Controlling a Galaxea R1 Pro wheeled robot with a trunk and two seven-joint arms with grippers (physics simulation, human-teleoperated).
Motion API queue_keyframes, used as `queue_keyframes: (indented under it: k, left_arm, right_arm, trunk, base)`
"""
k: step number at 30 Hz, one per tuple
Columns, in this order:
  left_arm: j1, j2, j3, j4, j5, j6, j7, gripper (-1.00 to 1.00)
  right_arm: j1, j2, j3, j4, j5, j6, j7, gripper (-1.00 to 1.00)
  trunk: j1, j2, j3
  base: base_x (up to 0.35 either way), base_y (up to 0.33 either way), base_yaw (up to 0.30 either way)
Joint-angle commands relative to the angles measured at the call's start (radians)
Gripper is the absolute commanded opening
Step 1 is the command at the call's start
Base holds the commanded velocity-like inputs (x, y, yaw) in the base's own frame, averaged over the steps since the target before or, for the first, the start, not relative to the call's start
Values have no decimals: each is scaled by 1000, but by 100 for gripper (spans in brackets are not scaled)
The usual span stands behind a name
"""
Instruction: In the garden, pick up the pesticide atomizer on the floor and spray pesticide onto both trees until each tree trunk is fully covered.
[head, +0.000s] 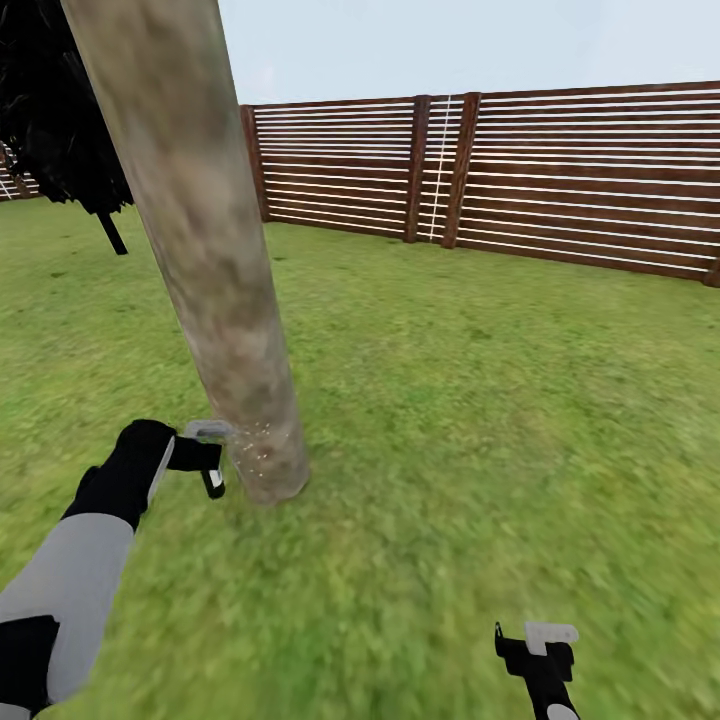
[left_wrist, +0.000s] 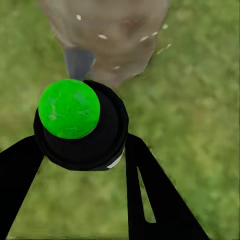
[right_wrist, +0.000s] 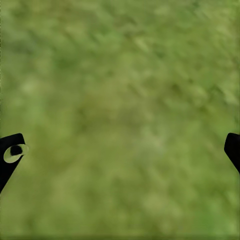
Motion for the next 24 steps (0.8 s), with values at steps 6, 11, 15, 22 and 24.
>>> queue_keyframes:
  k: [6, 11, 15, 22, 24]
  left_arm:
    - [16, 67, -3, -1, 2, 2, -18, -100]
    - [17, 37, -2, 3, 1, -6, -18, -100]
    - [18, 26, -1, 7, 2, -7, -18, -100]
    - [19, -1, -2, 0, -2, -8, -18, -100]
    - [19, -1, -1, -1, -2, -8, -18, -100]
  right_arm:
    - [-1, 0, -7, 1, 10, -3, -3, 100]
    - [-1, 0, -7, 1, 10, -3, -3, 100]
    - [-1, 0, -7, 0, 10, -4, -3, 100]
    - [0, 0, -7, 1, 10, -4, -3, 100]
    - [-1, -1, -7, 1, 10, -4, -3, 100]
  trunk:
    - [0, 0, -1]
    - [0, 0, -1]
    - [0, 0, -1]
    - [0, 0, -1]
    - [0, 0, -1]
  base:
    - [55, 0, 0]
    - [281, 0, 1]
    - [-80, -123, 175]
    - [-23, -264, 28]
    - [-132, -263, 0]
